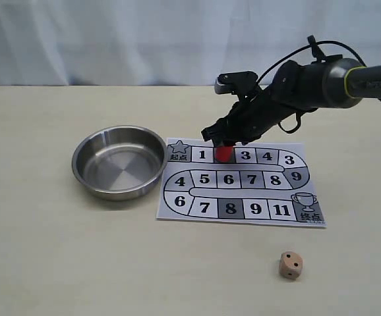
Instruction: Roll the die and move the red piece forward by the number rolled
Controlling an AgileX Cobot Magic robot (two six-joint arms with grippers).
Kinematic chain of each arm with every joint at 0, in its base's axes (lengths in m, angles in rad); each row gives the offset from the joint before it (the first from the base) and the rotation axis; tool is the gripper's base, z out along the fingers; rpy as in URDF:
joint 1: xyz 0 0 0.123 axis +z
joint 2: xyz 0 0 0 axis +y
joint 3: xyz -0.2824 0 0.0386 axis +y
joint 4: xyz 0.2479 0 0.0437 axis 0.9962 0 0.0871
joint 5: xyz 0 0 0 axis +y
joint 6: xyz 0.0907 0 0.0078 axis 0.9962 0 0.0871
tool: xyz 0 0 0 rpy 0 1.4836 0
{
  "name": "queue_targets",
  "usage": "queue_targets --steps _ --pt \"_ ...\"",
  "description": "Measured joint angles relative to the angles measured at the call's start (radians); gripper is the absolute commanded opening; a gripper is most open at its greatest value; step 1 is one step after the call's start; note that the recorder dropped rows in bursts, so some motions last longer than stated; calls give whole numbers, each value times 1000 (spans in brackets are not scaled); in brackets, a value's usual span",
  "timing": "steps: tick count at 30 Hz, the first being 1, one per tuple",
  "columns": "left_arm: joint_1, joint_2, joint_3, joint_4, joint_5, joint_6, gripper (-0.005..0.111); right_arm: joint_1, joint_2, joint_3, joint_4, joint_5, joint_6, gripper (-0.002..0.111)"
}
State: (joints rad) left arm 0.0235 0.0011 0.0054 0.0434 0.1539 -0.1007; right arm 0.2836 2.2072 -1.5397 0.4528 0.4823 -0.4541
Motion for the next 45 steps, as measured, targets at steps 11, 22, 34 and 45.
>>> queue_targets --steps 11,22,34,45 --pt "0 0 0 0 0 0 0 0 2 2 -9 -25 -54 47" --pt "0 0 0 0 0 0 0 0 2 2 -11 -25 -54 57" --pt "0 0 0 0 0 0 0 0 -109 2 -14 -19 -54 46" --pt "0 0 0 0 0 0 0 -6 -159 2 -143 68 30 4"
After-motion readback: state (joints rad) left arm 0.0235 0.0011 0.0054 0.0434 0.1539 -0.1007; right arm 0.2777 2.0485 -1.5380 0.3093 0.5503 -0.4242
